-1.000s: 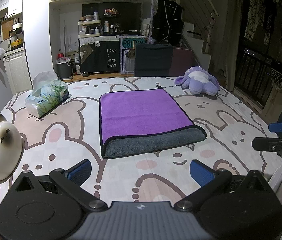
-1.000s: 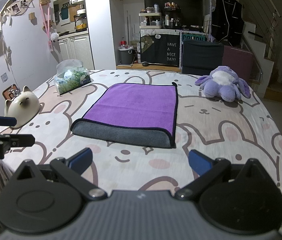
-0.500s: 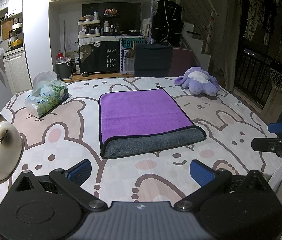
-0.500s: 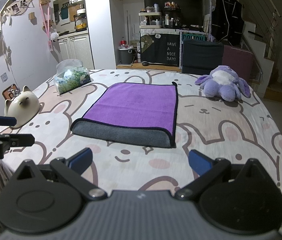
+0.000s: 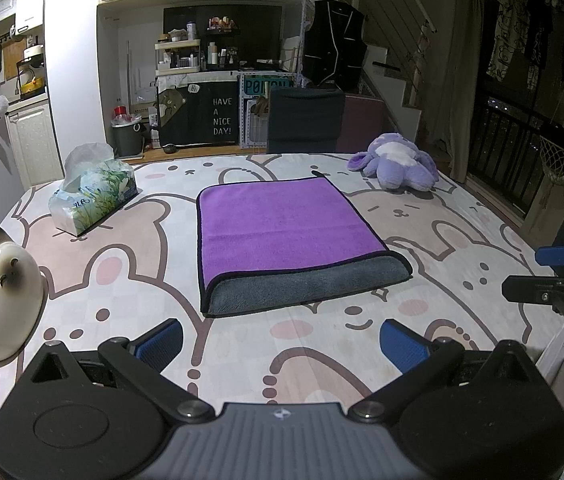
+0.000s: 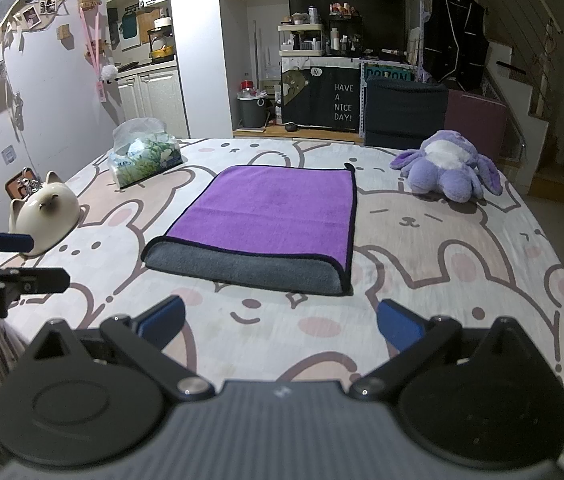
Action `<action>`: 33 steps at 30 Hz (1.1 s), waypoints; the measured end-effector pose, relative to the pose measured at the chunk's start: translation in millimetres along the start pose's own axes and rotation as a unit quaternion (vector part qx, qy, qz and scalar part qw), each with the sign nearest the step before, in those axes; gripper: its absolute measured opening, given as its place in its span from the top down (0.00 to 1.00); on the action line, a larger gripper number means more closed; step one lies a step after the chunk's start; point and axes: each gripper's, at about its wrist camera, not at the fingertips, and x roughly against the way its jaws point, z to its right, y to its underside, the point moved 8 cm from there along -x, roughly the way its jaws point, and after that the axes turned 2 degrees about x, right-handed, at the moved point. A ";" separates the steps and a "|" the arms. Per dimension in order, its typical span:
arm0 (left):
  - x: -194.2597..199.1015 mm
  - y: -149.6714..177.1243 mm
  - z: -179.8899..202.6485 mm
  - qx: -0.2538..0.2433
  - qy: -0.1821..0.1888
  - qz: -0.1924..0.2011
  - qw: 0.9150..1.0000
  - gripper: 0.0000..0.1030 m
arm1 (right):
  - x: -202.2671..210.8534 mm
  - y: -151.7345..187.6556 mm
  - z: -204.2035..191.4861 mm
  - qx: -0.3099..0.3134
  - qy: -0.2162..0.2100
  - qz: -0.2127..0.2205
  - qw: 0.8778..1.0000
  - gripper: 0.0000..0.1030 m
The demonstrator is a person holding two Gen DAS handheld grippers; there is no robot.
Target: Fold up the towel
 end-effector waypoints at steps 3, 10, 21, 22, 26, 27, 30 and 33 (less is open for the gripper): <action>0.0 0.1 0.4 -0.001 0.000 0.000 1.000 0.00 | -0.1 0.0 -0.2 -0.001 -0.001 0.000 1.000 0.00; 0.1 0.1 0.4 0.000 0.000 0.000 1.000 0.00 | 0.0 -0.8 0.6 -0.001 0.000 0.000 1.000 0.00; 6.2 -5.6 20.7 -0.008 -0.012 0.012 1.000 0.00 | 1.4 1.2 -0.9 0.005 -0.001 0.009 1.000 0.00; 6.0 -5.9 15.5 -0.008 -0.012 0.012 1.000 0.00 | 2.1 0.4 -1.1 0.006 -0.001 0.010 1.000 0.00; 7.7 -8.0 7.0 -0.003 -0.017 0.018 1.000 0.00 | 6.6 -2.9 -0.1 0.004 -0.002 0.019 1.000 0.00; 8.4 -9.0 6.2 -0.001 -0.017 0.020 1.000 0.00 | 7.7 -4.0 0.2 0.003 -0.002 0.023 1.000 0.00; 10.4 -14.5 4.5 0.007 -0.018 0.028 0.999 0.00 | 8.9 -5.9 0.7 0.002 -0.002 0.025 1.000 0.00; 10.8 -20.2 4.0 0.010 -0.017 0.033 0.999 0.00 | 7.8 -7.8 0.8 0.004 0.000 0.028 1.000 0.00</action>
